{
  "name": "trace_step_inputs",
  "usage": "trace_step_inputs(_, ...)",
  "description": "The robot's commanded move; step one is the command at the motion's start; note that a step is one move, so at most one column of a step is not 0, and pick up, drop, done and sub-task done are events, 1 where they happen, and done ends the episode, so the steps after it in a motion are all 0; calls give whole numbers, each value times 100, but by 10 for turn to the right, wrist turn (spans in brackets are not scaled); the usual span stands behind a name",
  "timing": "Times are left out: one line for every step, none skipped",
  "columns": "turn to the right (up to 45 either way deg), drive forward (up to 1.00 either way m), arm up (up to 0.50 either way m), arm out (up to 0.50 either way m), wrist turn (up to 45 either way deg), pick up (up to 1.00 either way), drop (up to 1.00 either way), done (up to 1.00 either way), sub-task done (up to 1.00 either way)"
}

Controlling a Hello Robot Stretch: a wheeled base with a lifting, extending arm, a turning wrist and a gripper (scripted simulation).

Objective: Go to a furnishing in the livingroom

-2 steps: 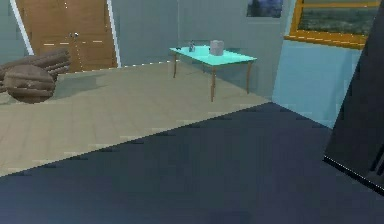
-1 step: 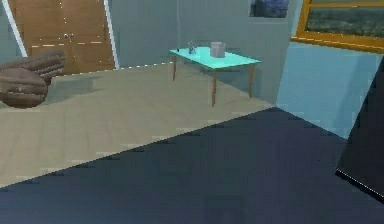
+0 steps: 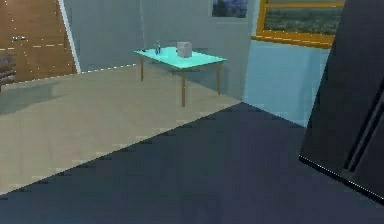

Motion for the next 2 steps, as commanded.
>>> trace_step_inputs(0, 100, 0, 0, 0, 0, 0, 0, 0)
trace_step_inputs(0, 100, 0, 0, 0, 0, 0, 0, 0)
